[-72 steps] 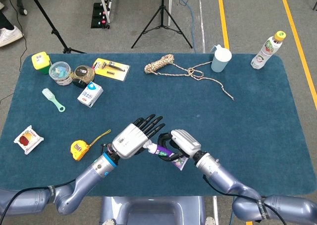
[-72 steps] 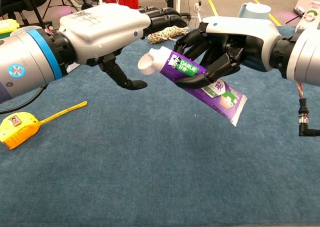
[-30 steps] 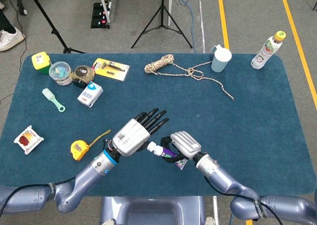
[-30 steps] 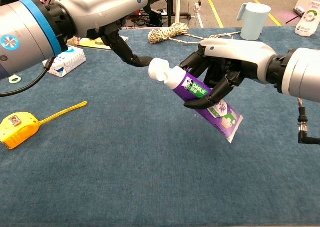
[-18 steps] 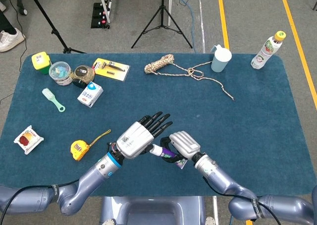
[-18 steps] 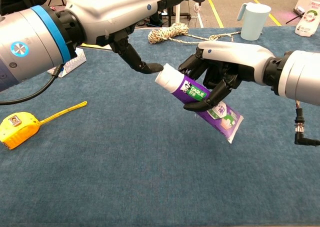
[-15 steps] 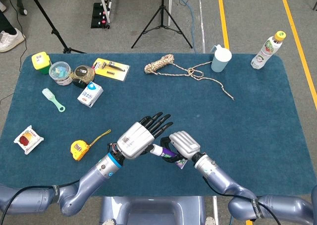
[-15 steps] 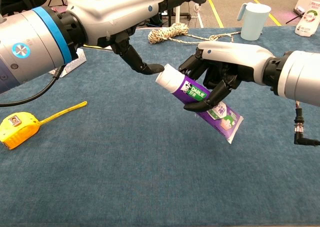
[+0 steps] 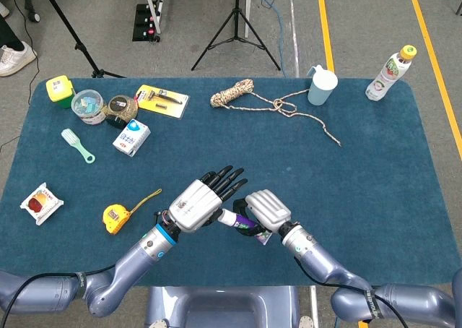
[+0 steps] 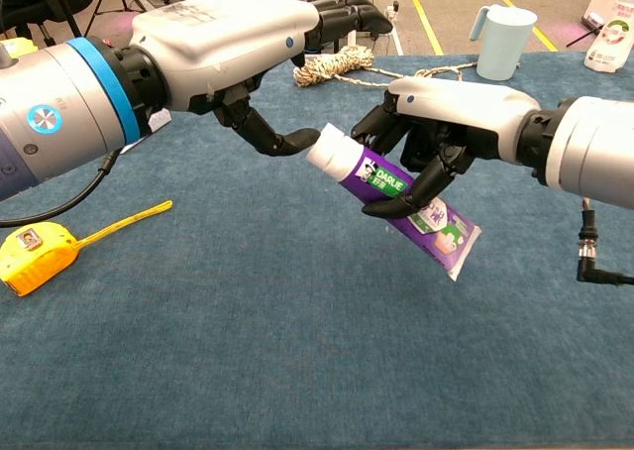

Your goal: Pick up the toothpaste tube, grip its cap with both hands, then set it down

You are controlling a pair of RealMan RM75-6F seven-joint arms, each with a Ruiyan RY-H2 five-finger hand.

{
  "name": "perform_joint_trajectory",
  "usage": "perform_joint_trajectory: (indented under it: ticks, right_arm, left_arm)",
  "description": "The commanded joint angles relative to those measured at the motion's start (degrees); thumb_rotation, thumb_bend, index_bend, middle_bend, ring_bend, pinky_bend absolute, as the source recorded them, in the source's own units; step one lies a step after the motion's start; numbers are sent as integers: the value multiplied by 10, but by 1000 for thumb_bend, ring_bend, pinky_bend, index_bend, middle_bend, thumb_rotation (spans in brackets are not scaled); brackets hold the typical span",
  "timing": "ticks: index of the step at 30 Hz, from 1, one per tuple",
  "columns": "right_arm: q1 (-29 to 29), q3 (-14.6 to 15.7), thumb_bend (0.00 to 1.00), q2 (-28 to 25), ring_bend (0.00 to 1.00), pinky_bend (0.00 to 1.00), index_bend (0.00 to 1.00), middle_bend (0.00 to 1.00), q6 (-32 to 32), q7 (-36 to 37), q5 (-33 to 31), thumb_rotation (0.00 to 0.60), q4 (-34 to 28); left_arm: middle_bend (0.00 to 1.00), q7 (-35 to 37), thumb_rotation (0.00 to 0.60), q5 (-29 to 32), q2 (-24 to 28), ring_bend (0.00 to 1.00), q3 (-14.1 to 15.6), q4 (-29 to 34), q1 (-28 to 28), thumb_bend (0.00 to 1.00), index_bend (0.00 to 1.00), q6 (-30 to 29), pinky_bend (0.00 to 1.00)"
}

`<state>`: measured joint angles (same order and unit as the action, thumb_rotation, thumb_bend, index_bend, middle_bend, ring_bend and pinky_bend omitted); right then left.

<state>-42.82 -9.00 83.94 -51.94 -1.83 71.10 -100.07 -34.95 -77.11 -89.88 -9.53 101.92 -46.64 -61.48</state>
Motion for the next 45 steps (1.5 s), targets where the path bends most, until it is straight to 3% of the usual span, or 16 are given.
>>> perform_joint_trajectory:
  ticks: [1, 10, 13, 15, 20, 22, 34, 45]
  right_arm:
    - [-1, 1, 349, 0, 1000, 1000, 803, 953, 0, -6, -1, 600, 1]
    - [2, 0, 349, -1, 1000, 1000, 803, 954, -1, -9, -12, 600, 6]
    - [4, 0, 349, -2, 1000, 1000, 803, 954, -1, -1, -10, 600, 5]
    - [6, -1, 349, -3, 1000, 1000, 803, 954, 2, 14, -11, 600, 3]
    - [7, -6, 349, -7, 1000, 1000, 803, 956, 18, 57, -12, 600, -3]
    - [6, -8, 349, -9, 1000, 1000, 803, 956, 23, 67, -12, 600, -4]
    - [-3, -25, 349, -3, 1000, 1000, 803, 958, 44, 98, -38, 600, -7]
    - [-18, -35, 349, 13, 1000, 1000, 803, 959, 54, 88, -70, 600, -2]
  left_arm:
    - [0, 1, 600, 4, 1, 0, 1, 0, 1, 229, 0, 1, 249]
    - [0, 27, 595, 46, 40, 0, -2, 33, 9, 229, 0, 16, 249]
    - [0, 42, 546, 67, 62, 0, -7, 51, 10, 228, 8, 26, 249]
    - [0, 54, 472, 82, 78, 0, -12, 59, 10, 226, 15, 34, 249]
    - [0, 85, 57, 112, 93, 0, -18, 62, 6, 145, 22, 55, 247]
    - [0, 100, 0, 123, 95, 0, -20, 63, 4, 120, 22, 64, 231]
    - [0, 217, 0, 169, 95, 0, -47, 66, -22, 64, 12, 135, 172]
    - [0, 227, 0, 213, 71, 0, -55, 52, -59, 64, 0, 155, 149]
